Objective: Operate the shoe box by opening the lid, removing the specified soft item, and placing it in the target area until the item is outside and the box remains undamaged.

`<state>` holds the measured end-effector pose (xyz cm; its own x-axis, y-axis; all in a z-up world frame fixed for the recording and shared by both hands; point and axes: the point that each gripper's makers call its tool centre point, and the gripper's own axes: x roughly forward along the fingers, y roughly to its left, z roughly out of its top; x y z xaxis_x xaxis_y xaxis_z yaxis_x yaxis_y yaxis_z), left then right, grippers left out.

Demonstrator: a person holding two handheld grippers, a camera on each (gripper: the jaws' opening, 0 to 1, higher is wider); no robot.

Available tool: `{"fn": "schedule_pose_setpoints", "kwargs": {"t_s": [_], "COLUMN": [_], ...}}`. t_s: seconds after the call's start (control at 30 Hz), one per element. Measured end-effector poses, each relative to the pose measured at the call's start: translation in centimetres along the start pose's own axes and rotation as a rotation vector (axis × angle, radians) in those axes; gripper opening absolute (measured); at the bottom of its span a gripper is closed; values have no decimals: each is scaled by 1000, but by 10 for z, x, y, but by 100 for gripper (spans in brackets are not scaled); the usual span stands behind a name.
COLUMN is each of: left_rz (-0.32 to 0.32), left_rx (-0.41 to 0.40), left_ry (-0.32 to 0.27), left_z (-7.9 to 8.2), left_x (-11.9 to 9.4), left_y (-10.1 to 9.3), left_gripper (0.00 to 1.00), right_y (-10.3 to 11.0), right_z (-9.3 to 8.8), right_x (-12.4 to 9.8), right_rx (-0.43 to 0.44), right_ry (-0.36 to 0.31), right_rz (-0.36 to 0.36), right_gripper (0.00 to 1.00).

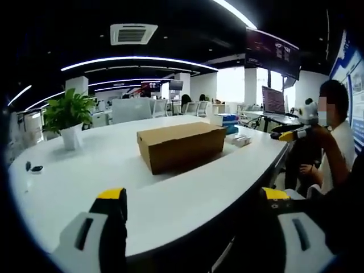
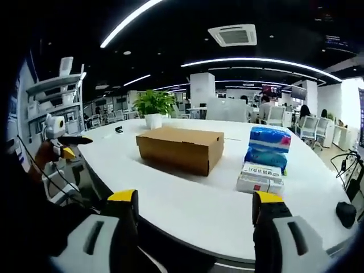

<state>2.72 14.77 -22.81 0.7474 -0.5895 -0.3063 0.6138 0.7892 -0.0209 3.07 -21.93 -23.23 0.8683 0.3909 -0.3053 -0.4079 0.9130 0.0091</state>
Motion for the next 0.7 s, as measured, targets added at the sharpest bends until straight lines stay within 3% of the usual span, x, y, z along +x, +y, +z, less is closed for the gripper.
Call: {"fn": "schedule_pose_setpoints", "kwargs": {"t_s": [0.23, 0.7], "left_rz": [16, 19], "left_rx": [7, 18], "left_ry": [-5, -5], "left_z": [4, 3], "left_x": [-3, -7], "left_y": [1, 1], "left_gripper": [99, 99], "right_y": [-3, 5], "right_z": [6, -1], "right_x": [-2, -1], "right_rx": [5, -14], "right_ry": [-24, 1], "right_rz": [-12, -1], "right_gripper": [82, 83]}}
